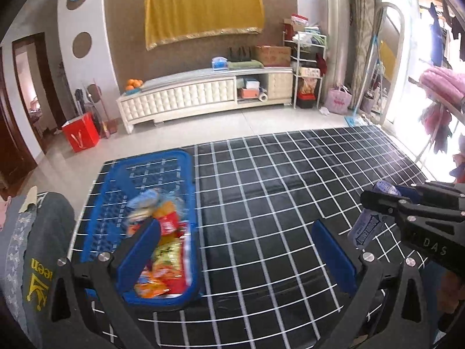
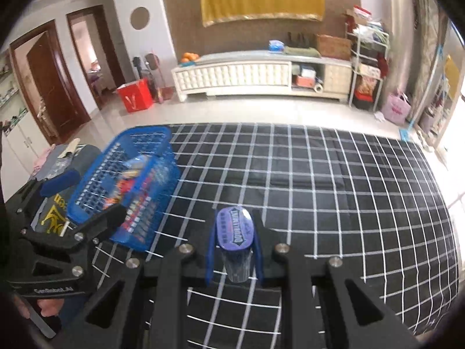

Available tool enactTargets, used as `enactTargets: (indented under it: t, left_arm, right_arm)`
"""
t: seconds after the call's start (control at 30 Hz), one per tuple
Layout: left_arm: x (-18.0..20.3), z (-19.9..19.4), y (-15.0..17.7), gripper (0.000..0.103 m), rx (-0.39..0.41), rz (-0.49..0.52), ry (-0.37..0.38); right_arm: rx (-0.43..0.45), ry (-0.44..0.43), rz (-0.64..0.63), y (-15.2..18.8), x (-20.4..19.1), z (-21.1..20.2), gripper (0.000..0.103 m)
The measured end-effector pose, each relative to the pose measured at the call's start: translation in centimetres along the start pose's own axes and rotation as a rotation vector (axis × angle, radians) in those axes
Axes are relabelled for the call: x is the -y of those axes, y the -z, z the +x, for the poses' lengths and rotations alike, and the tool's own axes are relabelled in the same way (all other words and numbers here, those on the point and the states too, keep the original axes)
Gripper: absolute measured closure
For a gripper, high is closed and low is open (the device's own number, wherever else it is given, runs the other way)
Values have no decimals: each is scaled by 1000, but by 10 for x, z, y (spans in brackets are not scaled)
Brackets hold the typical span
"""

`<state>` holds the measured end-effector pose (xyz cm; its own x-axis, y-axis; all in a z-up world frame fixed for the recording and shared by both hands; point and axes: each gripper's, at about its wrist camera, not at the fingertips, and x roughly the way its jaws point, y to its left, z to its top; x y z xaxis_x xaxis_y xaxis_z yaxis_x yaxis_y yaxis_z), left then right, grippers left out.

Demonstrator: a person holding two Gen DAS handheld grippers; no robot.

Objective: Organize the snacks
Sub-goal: 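Carry the gum pack with the right tool over the blue basket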

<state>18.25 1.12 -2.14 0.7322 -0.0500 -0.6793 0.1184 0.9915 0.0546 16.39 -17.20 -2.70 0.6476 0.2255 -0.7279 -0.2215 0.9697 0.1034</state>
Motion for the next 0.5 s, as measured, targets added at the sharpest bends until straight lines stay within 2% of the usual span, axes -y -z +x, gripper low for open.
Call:
enactTargets:
  t: [0.2, 0.5]
  left_arm:
    - [-43, -13, 4, 0, 11, -43, -46]
    - [-108, -32, 14, 0, 33, -100, -118]
  right_arm:
    - [33, -68, -51, -18, -39, -3, 77]
    - [19, -154, -133, -36, -98, 20, 77]
